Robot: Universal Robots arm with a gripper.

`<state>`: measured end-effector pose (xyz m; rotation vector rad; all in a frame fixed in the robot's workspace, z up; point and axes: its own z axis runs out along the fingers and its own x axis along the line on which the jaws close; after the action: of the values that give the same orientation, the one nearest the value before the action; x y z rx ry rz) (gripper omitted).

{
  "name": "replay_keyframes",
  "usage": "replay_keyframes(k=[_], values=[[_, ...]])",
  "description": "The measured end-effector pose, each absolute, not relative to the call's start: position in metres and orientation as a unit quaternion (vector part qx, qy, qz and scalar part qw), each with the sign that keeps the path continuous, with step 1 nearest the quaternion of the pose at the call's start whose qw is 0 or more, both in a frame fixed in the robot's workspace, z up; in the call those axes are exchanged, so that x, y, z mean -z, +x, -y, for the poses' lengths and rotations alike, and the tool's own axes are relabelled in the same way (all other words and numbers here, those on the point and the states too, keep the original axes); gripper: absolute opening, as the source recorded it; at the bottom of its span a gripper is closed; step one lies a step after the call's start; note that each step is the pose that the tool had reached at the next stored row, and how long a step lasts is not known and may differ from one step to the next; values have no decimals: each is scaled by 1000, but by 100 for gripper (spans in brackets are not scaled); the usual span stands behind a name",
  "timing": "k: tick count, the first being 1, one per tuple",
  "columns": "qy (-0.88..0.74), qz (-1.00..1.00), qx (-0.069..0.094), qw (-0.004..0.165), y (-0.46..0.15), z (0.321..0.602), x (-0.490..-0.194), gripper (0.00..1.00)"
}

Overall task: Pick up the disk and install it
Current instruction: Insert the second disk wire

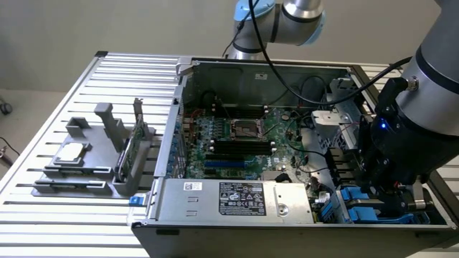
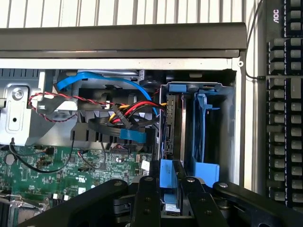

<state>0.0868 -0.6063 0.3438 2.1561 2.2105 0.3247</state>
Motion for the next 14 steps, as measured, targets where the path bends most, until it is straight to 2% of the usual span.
replay_keyframes(k=[8, 14], values=[[694, -712, -104, 18, 87, 606, -347, 25], [694, -712, -102, 21, 88, 598, -367, 25]])
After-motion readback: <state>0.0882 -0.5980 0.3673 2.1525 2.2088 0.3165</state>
